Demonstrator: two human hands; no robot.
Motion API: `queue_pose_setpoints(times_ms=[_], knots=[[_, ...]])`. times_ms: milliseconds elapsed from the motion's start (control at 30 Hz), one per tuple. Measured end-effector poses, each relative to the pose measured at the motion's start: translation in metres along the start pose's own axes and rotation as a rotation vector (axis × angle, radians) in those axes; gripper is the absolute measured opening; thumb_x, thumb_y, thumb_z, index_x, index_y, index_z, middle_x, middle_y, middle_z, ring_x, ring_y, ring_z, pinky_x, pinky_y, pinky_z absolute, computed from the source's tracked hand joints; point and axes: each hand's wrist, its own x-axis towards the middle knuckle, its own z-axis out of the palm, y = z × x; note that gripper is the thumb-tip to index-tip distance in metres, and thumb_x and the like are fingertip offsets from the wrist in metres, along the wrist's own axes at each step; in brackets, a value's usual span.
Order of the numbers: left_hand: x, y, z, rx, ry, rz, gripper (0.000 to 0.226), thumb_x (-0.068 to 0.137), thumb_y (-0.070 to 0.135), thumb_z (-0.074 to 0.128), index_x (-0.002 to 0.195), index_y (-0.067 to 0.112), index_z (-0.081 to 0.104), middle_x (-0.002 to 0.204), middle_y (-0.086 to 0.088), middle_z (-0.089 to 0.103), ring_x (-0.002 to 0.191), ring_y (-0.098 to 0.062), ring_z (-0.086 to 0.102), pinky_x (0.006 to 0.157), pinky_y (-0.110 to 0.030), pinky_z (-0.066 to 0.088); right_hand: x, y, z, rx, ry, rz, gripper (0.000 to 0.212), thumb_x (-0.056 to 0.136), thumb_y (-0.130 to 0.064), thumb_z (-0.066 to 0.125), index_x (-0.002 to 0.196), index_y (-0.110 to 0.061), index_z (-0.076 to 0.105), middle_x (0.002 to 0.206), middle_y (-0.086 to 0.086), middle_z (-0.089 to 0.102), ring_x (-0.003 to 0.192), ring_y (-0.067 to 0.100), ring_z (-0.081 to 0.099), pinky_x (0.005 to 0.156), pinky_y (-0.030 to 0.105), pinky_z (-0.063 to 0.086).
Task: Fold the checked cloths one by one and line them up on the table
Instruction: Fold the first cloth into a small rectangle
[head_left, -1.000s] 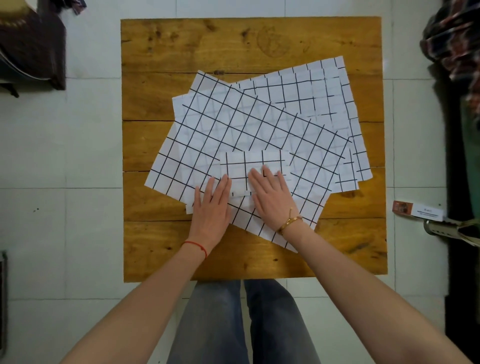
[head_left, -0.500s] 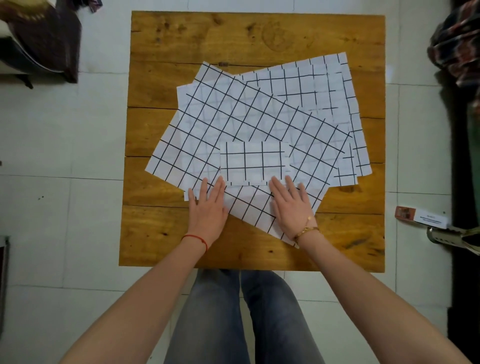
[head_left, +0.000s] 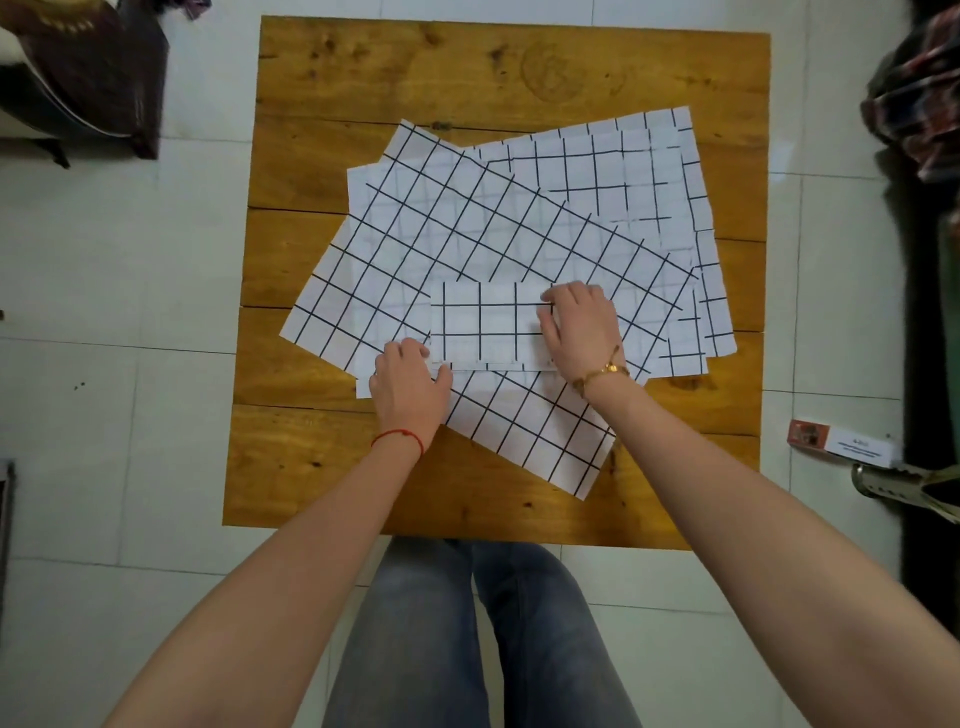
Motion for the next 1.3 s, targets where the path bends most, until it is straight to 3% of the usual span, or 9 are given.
queue_pose_setpoints(times_ms=[300,433,667,833,1000,1067,1133,1200,1300], knots=[[0.017,0.011,0.009,-0.052,0.001,-0.173,0.031,0.085,0.039,0.064,0.097,0.012,0.055,0.096,-0.004,0.057,0.088,-0.023,0.055,0.075,-0.036,0.048,0.057,-0.007,0.01,-0.097,-0.13,-0.104,0.021,0.091,-0.017,0.05,0.107,-0.008,0.059,0.107,0.011,0.059,0.101,0.031,0.048,0.08,0.037,0.039],[0.018,0.013,0.009,-0.009,0.011,-0.158,0.034,0.087,0.043,0.062,0.099,0.011,0.056,0.096,-0.004,0.056,0.088,-0.022,0.056,0.075,-0.036,0.05,0.067,-0.01,0.019,-0.102,-0.143,-0.128,0.015,0.088,-0.013,0.053,0.101,-0.006,0.058,0.102,0.013,0.058,0.096,0.031,0.049,0.078,0.038,0.041],[0.019,0.01,0.012,-0.159,0.005,-0.134,0.019,0.089,0.031,0.064,0.096,0.015,0.057,0.094,0.001,0.055,0.084,-0.015,0.054,0.078,-0.034,0.052,0.072,-0.012,0.019,-0.066,-0.198,-0.093,0.01,0.086,-0.013,0.054,0.095,-0.008,0.056,0.098,0.01,0.057,0.092,0.028,0.049,0.078,0.037,0.042],[0.015,0.011,-0.002,-0.567,0.006,-0.264,0.016,0.09,0.022,0.063,0.1,0.013,0.055,0.092,-0.001,0.063,0.074,-0.008,0.058,0.061,-0.014,0.043,0.058,-0.012,0.007,0.342,-0.308,0.148,0.007,0.082,-0.011,0.053,0.088,-0.012,0.055,0.084,0.004,0.063,0.08,0.022,0.058,0.071,0.031,0.049],[0.01,0.009,-0.012,-1.257,-0.205,-0.592,0.033,0.088,0.013,0.066,0.116,0.016,0.048,0.098,-0.012,0.067,0.085,-0.02,0.067,0.081,-0.033,0.058,0.026,-0.025,-0.003,0.755,-0.315,0.429,0.022,0.086,-0.01,0.05,0.101,-0.016,0.065,0.072,-0.008,0.054,0.057,0.007,0.047,0.053,0.015,0.04],[0.003,0.006,-0.006,-1.216,-0.324,-0.569,0.022,0.089,0.018,0.067,0.107,0.013,0.055,0.096,-0.012,0.065,0.086,-0.018,0.064,0.088,-0.034,0.056,0.009,-0.031,-0.004,0.88,-0.329,0.506,0.025,0.088,-0.01,0.05,0.108,-0.015,0.065,0.068,-0.007,0.05,0.053,0.007,0.04,0.05,0.015,0.035],[-0.007,0.005,0.001,-1.138,-0.382,-0.546,0.014,0.09,0.023,0.065,0.093,0.01,0.061,0.087,-0.009,0.06,0.074,-0.014,0.058,0.083,-0.028,0.055,-0.008,-0.039,-0.006,0.972,-0.345,0.573,0.025,0.09,-0.011,0.053,0.113,-0.017,0.061,0.068,-0.004,0.048,0.051,0.007,0.039,0.045,0.013,0.035],[-0.016,0.003,0.005,-1.096,-0.346,-0.53,0.015,0.092,0.023,0.063,0.083,0.012,0.058,0.078,-0.005,0.055,0.064,-0.01,0.05,0.067,-0.02,0.051,-0.024,-0.046,-0.006,1.041,-0.34,0.633,0.025,0.091,-0.01,0.054,0.114,-0.016,0.06,0.067,-0.005,0.048,0.048,0.004,0.042,0.041,0.013,0.035],[-0.026,-0.006,0.005,-1.106,-0.235,-0.529,0.014,0.093,0.018,0.06,0.081,0.012,0.055,0.073,-0.002,0.05,0.075,-0.016,0.052,0.077,-0.027,0.053,-0.045,-0.053,-0.002,0.997,-0.32,0.642,0.025,0.088,-0.01,0.057,0.112,-0.014,0.061,0.069,-0.005,0.05,0.056,0.007,0.045,0.05,0.017,0.038]])
